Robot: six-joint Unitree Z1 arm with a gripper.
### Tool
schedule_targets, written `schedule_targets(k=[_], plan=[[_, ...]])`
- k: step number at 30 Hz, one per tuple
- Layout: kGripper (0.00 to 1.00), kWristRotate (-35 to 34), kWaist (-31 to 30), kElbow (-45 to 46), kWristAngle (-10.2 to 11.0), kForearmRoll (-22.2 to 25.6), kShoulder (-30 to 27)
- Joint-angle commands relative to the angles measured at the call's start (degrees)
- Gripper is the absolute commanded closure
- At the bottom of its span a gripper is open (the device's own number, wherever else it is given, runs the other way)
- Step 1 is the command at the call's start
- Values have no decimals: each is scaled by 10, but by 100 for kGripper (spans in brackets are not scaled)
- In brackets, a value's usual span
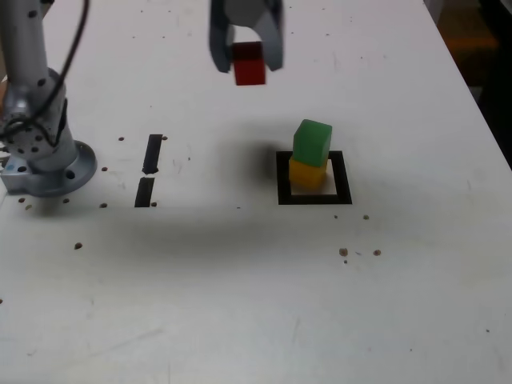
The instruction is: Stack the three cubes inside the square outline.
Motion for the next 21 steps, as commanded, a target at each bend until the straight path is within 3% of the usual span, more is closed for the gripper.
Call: schedule_targets(k=[1,8,17,19,21], plan=[[90,4,9,18,1,-18,8],[90,29,61,104,-3,-126,56],[88,29,63,110,-2,-164,112],[79,29,63,110,-2,-164,113],[56,29,63,110,-2,-163,112]])
